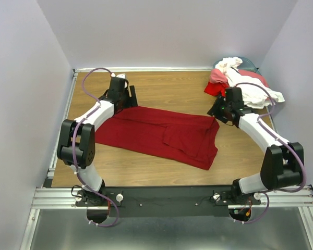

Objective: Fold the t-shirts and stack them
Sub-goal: Fold the tshirt

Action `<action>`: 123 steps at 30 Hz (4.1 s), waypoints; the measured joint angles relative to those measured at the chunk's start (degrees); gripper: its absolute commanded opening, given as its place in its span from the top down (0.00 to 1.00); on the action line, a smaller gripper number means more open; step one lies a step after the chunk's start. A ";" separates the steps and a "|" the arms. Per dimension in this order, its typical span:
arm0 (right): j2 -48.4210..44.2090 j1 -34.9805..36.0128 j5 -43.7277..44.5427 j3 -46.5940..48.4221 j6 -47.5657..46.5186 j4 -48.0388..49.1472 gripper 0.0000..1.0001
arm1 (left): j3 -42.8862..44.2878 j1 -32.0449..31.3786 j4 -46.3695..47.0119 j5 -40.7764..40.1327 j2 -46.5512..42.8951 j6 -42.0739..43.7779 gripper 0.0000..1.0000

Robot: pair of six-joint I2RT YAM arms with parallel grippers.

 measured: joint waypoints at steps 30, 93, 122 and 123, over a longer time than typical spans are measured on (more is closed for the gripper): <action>21.81 8.26 -1.70 8.52 4.92 2.23 0.43 | -13.77 -2.36 10.27 3.48 0.85 -1.49 0.16; 36.50 7.23 -6.75 32.28 -6.38 -9.70 0.40 | -36.04 -28.79 6.29 2.78 -23.50 -16.22 0.17; 52.00 4.72 -5.31 54.29 -7.52 -7.45 0.39 | -18.43 -45.00 23.67 12.66 1.90 -27.65 0.17; 52.96 4.59 -5.29 55.89 -7.91 -7.67 0.39 | -17.18 -45.35 23.76 13.03 2.97 -27.74 0.17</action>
